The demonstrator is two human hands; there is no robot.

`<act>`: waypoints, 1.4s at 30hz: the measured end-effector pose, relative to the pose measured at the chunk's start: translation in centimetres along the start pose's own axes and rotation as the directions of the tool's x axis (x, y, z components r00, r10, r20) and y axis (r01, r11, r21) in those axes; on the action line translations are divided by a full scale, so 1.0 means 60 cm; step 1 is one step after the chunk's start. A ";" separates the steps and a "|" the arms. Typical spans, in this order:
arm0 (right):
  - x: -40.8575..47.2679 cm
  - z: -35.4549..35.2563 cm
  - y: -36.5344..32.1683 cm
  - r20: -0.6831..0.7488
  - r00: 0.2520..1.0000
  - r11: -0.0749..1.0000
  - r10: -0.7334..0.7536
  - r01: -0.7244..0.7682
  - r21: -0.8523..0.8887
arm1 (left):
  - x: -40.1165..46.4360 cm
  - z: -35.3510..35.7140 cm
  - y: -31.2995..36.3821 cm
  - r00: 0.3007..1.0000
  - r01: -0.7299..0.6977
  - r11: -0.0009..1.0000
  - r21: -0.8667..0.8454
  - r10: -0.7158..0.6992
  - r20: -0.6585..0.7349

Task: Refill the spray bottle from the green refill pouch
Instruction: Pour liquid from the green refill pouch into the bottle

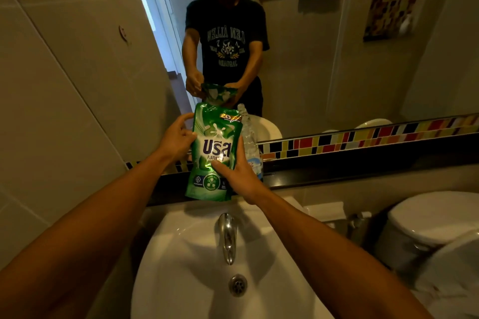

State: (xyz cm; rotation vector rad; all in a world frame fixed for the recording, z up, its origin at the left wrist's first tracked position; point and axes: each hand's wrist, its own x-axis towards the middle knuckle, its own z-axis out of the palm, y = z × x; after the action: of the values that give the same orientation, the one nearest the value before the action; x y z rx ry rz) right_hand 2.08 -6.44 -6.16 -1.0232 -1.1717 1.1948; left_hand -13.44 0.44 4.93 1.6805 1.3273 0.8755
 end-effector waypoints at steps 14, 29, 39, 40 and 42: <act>0.007 0.003 0.003 -0.001 0.995 0.995 0.101 -0.101 0.003 | -0.011 0.005 0.052 0.990 0.126 0.984 0.126 -0.133 0.047; 0.006 -0.001 -0.011 0.009 0.992 0.986 0.129 -0.130 0.100 | 0.000 0.011 0.082 0.982 0.170 0.959 0.227 -0.185 0.047; 0.010 0.005 -0.015 0.001 0.986 0.979 0.165 -0.164 0.123 | 0.014 0.007 0.084 0.979 0.169 0.947 0.274 -0.194 0.065; 0.012 0.005 -0.014 0.003 0.986 0.978 0.165 -0.165 0.126 | 0.015 0.007 0.085 0.979 0.168 0.946 0.278 -0.193 0.066; 0.013 0.004 -0.015 0.013 0.987 0.977 0.162 -0.162 0.136 | 0.016 0.007 0.086 0.979 0.170 0.945 0.281 -0.195 0.065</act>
State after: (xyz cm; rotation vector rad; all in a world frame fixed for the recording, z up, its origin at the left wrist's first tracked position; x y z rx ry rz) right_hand 1.93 -5.78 -5.17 -1.0283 -1.0077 1.3856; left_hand -10.68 0.69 9.39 1.7471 1.5676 0.5169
